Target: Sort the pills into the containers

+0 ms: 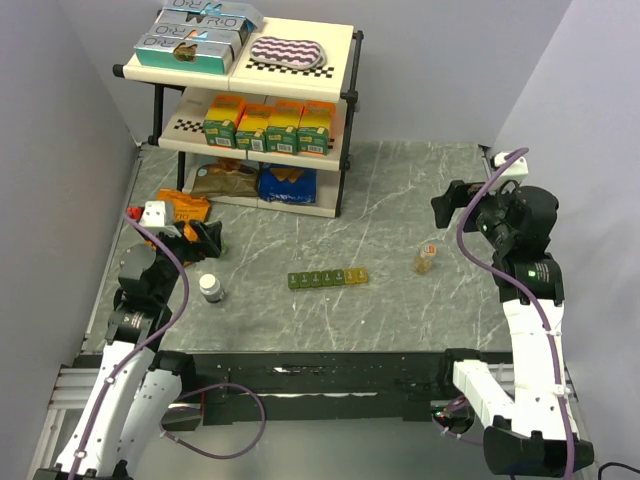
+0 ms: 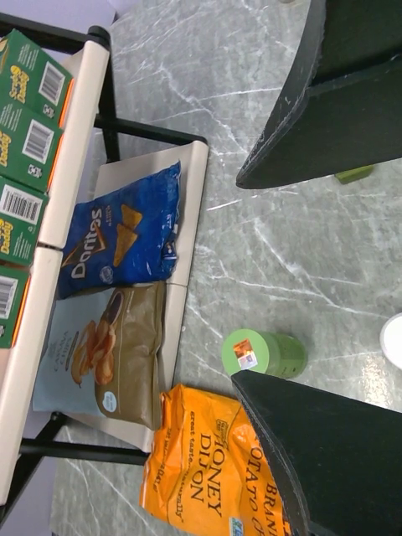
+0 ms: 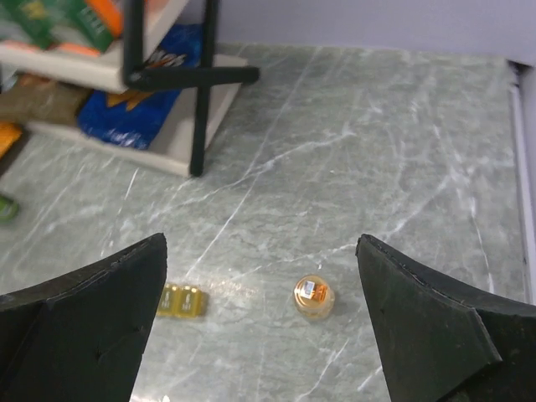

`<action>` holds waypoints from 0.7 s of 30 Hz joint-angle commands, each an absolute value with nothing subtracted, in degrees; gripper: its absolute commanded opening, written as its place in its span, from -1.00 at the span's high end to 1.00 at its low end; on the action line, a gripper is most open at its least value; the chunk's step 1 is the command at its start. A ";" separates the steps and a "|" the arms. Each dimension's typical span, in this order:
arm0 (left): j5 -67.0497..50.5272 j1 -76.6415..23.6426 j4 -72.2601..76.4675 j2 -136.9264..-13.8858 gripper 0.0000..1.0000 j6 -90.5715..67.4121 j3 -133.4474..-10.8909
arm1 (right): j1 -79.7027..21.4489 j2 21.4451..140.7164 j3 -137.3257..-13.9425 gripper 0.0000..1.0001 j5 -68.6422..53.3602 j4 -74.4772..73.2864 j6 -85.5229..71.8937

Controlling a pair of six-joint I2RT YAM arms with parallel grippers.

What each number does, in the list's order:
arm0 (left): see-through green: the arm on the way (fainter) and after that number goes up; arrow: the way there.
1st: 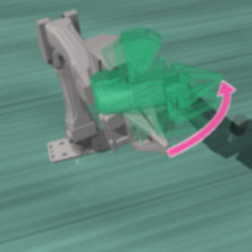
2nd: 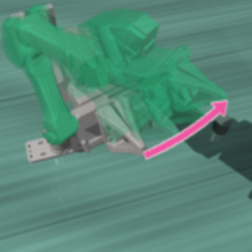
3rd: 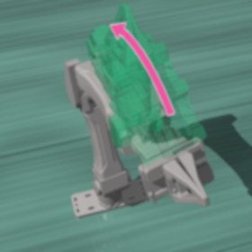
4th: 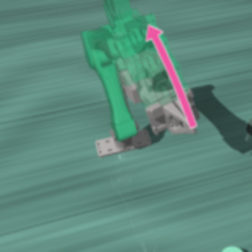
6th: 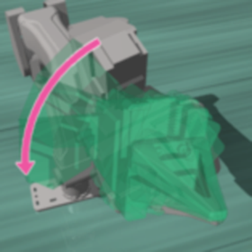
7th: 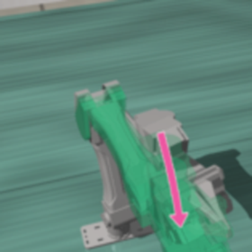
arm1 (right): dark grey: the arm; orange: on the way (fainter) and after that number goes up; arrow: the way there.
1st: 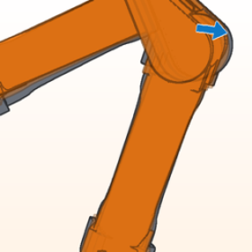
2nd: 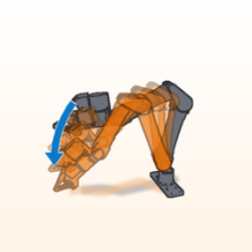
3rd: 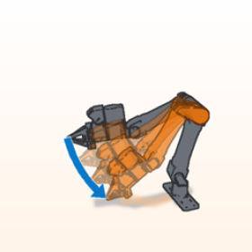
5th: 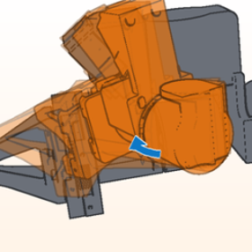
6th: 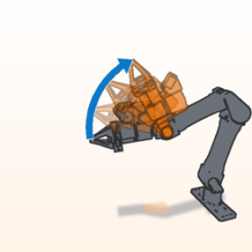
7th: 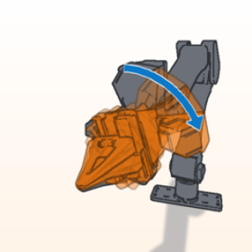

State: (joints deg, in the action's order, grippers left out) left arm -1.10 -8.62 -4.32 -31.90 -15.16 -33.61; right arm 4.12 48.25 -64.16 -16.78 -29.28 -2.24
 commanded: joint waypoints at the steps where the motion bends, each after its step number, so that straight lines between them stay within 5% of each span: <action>1: -3.69 -8.70 -2.90 -32.25 -0.93 -14.15 -34.80 | 4.22 47.90 -63.81 -1.00 -29.84 -27.69 5.94; 3: -4.13 -8.79 -2.64 -32.43 -0.93 -14.06 -34.72 | 3.70 48.07 -62.32 -1.00 -49.62 -29.26 19.24; 5: -4.74 -8.79 -2.64 -32.43 -0.93 -13.89 -34.80 | -0.76 50.61 -62.66 -1.00 -56.59 -36.45 30.96; 14: -6.42 -8.70 -2.11 -34.54 -0.93 -12.83 -34.63 | -19.68 64.24 -62.14 -1.00 -35.00 -39.65 53.38; 21: -5.80 -8.70 -2.11 -34.81 -0.93 -12.30 -34.37 | -23.55 76.61 -61.26 -1.00 -37.62 -41.14 74.62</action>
